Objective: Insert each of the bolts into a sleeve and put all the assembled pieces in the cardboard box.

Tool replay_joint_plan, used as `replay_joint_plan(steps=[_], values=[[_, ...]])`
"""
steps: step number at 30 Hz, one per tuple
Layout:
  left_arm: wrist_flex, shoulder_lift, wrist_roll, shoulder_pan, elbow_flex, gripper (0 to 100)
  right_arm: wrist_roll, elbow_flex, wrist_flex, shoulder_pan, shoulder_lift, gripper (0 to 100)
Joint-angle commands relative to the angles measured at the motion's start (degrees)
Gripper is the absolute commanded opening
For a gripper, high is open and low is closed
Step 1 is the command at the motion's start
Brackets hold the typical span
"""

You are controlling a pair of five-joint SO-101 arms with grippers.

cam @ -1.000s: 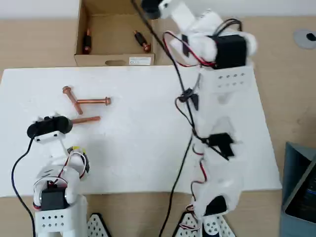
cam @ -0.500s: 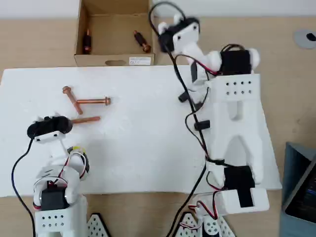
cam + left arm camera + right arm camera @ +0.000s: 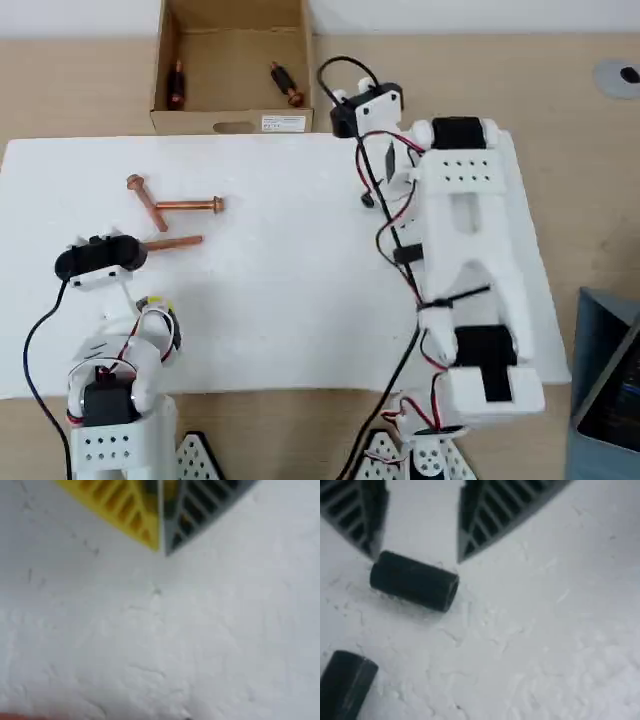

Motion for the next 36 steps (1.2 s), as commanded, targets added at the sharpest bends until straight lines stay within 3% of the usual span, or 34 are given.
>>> replay_joint_plan(steps=[1,5,14,26,36], values=[[-0.3,-0.3,0.4,-0.6,-0.4,0,-0.3,-3.1,-1.1,0.7,3.8,16.7],[-0.3,-0.3,0.4,-0.6,-0.4,0,-0.1,-8.8,-1.1,0.7,10.9,23.3],[-0.3,-0.3,0.4,-0.6,-0.4,0,-0.4,-24.0,-0.7,0.8,25.1,23.2],[-0.3,-0.3,0.4,-0.6,-0.4,0,-0.5,-26.7,-2.2,2.9,32.6,23.1],[-0.3,-0.3,0.4,-0.6,-0.4,0,-0.5,-27.2,-2.4,2.9,37.4,7.2]])
